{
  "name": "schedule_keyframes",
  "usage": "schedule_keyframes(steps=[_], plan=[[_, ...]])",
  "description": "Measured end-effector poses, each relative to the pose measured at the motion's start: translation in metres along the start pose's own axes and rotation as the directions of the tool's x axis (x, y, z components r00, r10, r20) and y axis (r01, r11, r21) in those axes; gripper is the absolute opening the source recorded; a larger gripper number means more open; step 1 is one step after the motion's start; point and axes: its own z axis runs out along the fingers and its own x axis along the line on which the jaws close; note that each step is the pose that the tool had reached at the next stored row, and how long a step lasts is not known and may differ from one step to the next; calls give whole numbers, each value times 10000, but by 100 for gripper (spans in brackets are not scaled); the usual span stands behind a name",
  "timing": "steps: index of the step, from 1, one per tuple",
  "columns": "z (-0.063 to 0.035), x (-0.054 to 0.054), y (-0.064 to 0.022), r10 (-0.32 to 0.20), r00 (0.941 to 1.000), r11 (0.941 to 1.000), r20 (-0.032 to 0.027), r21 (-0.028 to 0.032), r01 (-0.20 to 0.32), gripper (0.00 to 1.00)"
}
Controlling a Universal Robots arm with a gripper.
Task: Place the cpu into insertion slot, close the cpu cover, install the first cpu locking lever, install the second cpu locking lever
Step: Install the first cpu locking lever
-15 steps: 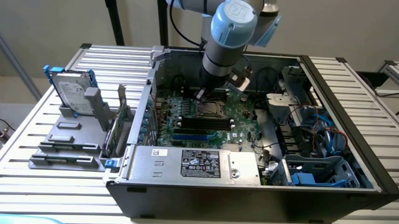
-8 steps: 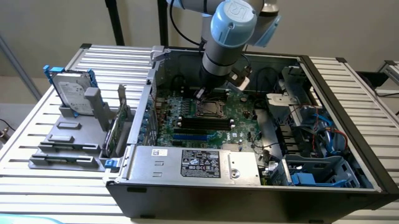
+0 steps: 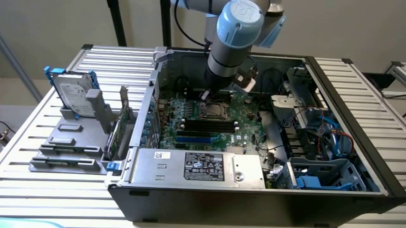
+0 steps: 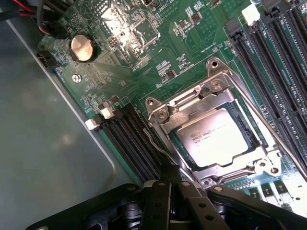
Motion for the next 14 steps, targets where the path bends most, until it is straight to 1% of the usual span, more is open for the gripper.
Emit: schedule_keyframes(steps=[8,14], plan=[[-13,21,67,-34,10000,10000,13,14,34,11],[-18,29,94,-99,9999,9999,31,32,99,11]])
